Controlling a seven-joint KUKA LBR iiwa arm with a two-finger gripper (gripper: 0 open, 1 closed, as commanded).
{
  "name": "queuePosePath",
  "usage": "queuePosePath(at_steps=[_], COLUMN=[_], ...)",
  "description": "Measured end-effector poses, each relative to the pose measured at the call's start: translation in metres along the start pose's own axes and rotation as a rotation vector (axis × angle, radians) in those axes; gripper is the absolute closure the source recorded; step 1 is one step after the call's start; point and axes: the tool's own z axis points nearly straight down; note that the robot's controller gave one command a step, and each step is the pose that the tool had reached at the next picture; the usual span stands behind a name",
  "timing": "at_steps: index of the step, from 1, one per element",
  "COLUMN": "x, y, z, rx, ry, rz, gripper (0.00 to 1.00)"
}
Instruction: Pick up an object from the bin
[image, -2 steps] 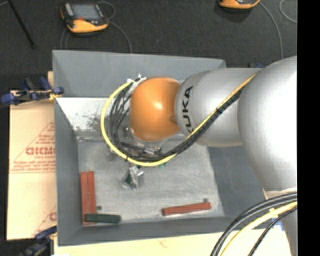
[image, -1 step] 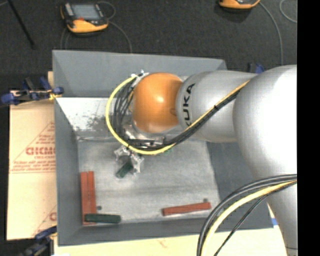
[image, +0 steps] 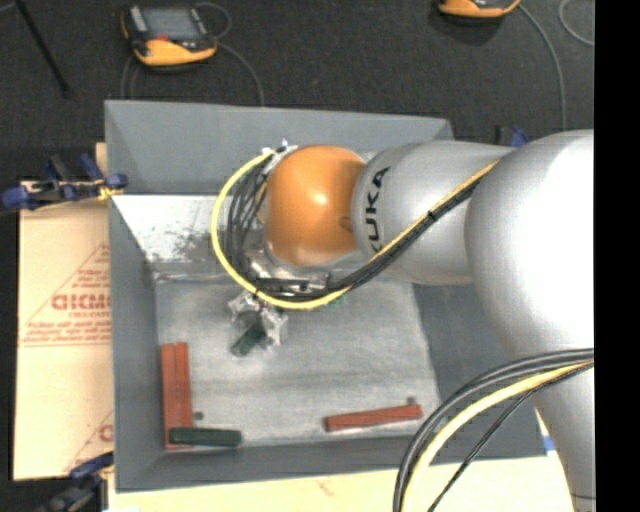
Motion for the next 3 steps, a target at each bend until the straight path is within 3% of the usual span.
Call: queuePosePath(at_steps=[1,3], x=[0.0204,0.0204], y=[-0.0225,-0.0222], z=[-0.1052,-0.1051], rx=[0.000,-0.002], ry=[0.004,0.004], rz=[0.034,0.040], gripper=[1.00,1.00])
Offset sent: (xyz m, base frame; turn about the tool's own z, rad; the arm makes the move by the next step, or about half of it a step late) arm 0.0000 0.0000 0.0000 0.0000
